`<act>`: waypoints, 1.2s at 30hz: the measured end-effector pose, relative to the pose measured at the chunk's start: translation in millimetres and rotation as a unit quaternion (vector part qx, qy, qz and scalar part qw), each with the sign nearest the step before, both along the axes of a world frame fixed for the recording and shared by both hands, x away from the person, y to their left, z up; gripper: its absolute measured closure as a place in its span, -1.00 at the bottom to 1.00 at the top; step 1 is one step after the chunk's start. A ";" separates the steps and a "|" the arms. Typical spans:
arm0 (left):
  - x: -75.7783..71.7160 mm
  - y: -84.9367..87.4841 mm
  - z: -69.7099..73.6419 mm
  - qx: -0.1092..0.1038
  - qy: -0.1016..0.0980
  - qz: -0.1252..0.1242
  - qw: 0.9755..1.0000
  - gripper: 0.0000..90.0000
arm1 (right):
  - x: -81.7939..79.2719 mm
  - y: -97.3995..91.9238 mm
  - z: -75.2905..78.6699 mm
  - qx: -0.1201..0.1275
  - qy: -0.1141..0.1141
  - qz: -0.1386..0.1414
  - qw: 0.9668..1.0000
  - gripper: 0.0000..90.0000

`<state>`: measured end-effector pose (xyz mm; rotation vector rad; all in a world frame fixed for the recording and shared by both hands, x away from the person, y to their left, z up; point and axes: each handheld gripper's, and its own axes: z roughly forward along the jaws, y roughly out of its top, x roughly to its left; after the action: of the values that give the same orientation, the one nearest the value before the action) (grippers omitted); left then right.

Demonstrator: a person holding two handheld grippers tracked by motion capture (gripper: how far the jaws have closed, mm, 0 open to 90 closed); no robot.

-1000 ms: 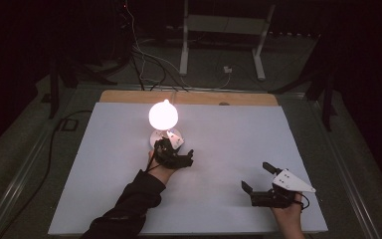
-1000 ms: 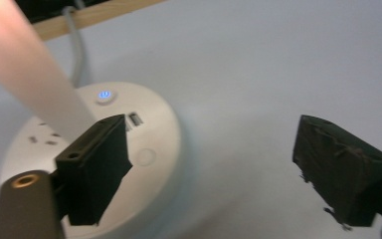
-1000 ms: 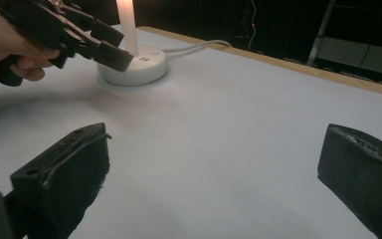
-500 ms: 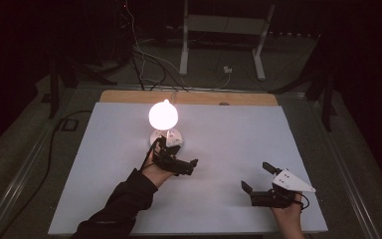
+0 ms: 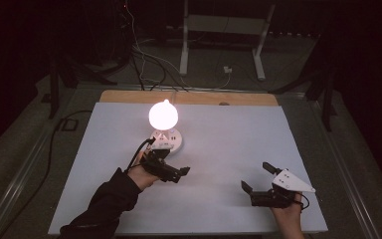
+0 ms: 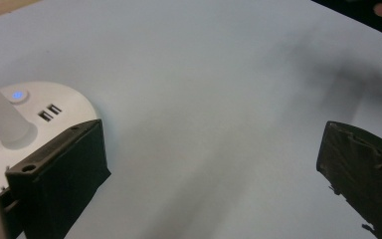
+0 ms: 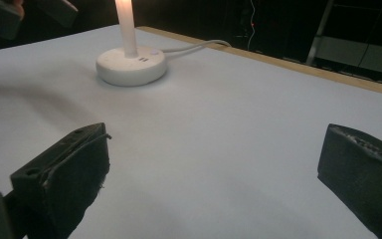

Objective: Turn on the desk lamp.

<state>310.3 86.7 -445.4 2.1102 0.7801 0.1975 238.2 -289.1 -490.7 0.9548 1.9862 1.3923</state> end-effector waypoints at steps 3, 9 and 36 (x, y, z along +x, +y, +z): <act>-2.9 4.9 0.0 0.001 0.000 -0.007 1.000 -0.99 | -0.1 -0.1 0.2 -0.001 -0.001 0.000 1.000 -1.00; -13.2 24.2 -1.6 0.004 -0.004 -0.012 1.000 -0.99 | -0.1 0.9 -0.1 -0.002 0.000 0.001 1.000 -1.00; -56.1 83.2 -37.4 0.002 -0.003 -0.028 1.000 -0.99 | 0.3 3.6 -1.9 -0.004 0.006 0.004 1.000 -1.00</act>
<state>254.1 169.9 -482.8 2.1305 0.7170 0.1755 238.4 -285.5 -492.7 0.9555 2.0041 1.3849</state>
